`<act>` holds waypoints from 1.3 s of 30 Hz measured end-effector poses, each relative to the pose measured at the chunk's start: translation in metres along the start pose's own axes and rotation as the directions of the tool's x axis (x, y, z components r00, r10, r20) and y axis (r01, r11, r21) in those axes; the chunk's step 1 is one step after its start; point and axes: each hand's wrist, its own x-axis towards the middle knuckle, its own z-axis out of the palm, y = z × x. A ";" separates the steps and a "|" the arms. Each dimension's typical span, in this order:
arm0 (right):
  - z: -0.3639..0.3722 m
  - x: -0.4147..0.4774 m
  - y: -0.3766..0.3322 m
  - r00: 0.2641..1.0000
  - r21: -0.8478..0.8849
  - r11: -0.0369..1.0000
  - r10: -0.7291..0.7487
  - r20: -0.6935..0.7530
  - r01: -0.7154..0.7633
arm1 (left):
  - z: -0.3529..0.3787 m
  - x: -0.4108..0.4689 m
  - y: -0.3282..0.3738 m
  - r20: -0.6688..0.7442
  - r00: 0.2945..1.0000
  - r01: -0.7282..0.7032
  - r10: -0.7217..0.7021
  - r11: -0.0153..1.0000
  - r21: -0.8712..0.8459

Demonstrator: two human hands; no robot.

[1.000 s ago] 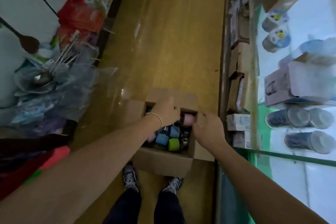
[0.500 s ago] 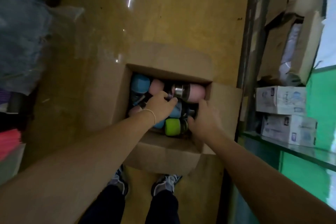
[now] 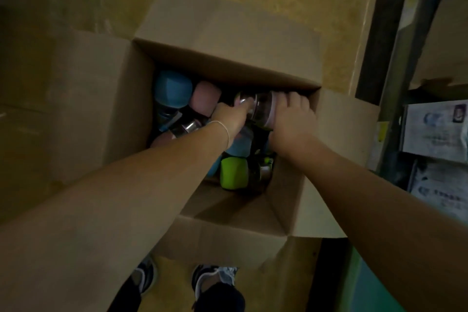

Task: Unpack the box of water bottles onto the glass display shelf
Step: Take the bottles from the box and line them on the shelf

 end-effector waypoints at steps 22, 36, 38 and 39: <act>-0.006 -0.053 -0.018 0.989 0.340 0.937 0.114 -0.094 -0.076 | -0.021 -0.068 0.012 0.002 0.996 -0.087 0.088 0.991 -0.104; -0.192 -0.219 -0.065 0.955 0.634 0.764 0.266 -0.131 -0.125 | -0.094 -0.315 0.112 0.064 0.953 -0.300 0.295 0.948 0.106; -0.226 -0.246 -0.073 0.941 0.674 0.727 0.305 -0.144 -0.132 | -0.105 -0.354 0.130 0.099 0.945 -0.323 0.313 0.940 0.112; -0.242 -0.259 -0.077 0.935 0.694 0.708 0.322 -0.150 -0.133 | -0.111 -0.374 0.140 0.124 0.936 -0.343 0.328 0.931 0.127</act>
